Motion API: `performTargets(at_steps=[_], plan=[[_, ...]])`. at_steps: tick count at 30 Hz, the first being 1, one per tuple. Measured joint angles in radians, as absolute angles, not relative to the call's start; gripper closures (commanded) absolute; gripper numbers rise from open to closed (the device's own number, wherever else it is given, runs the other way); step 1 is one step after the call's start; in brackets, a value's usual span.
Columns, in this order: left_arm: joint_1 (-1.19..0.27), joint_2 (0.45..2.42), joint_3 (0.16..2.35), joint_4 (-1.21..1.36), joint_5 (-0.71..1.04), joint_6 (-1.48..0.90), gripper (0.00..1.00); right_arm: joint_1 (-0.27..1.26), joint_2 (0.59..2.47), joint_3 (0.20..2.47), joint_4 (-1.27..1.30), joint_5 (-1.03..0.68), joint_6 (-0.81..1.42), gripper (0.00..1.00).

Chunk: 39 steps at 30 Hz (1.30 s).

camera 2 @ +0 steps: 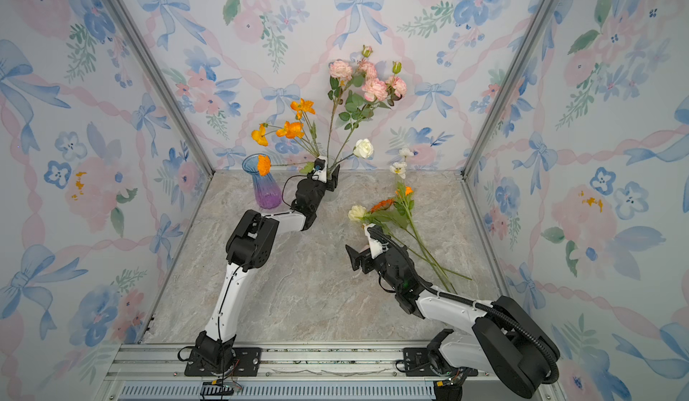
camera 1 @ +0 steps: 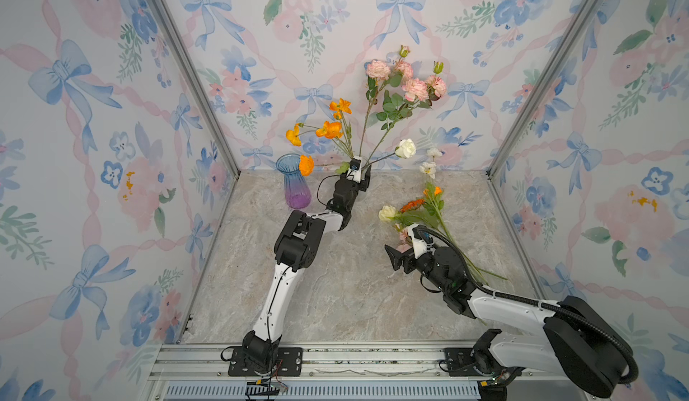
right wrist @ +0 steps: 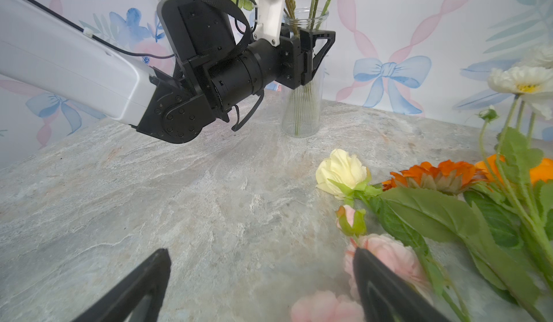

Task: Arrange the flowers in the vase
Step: 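Open left gripper to release the clear vase and draw back, then move left gripper to the blue-purple vase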

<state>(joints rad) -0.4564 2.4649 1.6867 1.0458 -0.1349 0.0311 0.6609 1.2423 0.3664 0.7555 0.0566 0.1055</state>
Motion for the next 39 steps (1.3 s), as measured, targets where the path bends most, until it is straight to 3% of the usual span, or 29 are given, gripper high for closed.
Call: performTargets(at_steps=[3, 8, 10, 30, 39], plan=[[-0.457, 2.465, 1.687, 1.046, -0.146, 0.029, 0.27, 0.661, 1.242, 0.367, 0.755, 0.057, 0.105, 0.03], [-0.456, 2.465, 1.685, 1.08, -0.173, 0.028, 0.16, 0.661, 1.242, 0.37, 0.753, 0.056, 0.105, 0.03], [-0.455, 2.465, 1.683, 1.09, -0.177, 0.031, 0.02, 0.661, 1.242, 0.373, 0.752, 0.056, 0.105, 0.03], [-0.455, 2.463, 1.559, 1.115, -0.175, 0.007, 0.02, 0.661, 1.246, 0.379, 0.744, 0.046, 0.105, 0.03], [-0.456, 2.311, 1.287, 1.135, -0.171, -0.005, 0.02, 0.661, 1.248, 0.38, 0.734, 0.038, 0.105, 0.03]])
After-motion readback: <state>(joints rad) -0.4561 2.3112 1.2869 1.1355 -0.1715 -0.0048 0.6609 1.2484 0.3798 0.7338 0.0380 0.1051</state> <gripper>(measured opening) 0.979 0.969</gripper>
